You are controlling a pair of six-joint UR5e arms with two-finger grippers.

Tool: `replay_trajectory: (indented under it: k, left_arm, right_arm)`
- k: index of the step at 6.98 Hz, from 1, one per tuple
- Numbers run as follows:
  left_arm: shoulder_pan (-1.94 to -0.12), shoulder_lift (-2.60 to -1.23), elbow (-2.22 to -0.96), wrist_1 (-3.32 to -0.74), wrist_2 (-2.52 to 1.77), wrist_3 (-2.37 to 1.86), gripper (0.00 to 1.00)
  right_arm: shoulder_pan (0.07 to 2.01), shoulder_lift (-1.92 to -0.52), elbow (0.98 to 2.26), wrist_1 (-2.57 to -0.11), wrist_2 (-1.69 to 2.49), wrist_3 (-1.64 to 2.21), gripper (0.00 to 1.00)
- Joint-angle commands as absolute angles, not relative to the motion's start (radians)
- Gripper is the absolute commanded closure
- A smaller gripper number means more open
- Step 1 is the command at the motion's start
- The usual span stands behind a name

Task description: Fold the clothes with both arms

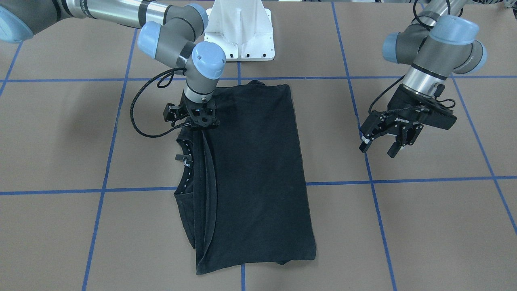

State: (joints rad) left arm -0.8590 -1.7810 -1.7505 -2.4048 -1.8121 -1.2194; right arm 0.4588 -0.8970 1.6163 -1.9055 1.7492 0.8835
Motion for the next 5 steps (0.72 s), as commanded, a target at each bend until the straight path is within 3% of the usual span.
replay_trajectory:
  k: [1, 3, 5]
  left_arm:
    - [-0.859, -1.781, -1.755, -2.404, -1.812, -1.221, 0.00]
    - [-0.859, -1.781, -1.761, -2.404, -1.812, -1.221, 0.00]
    - [-0.859, -1.781, -1.764, -2.404, -1.812, -1.223, 0.00]
  right_arm:
    - [0.494, -0.966, 1.647, -1.902, 1.756, 0.832, 0.00]
    - [0.547, -0.951, 1.721, -1.948, 1.828, 0.807, 0.00]
    - [0.560, -0.861, 1.653, -1.934, 1.827, 0.824, 0.00]
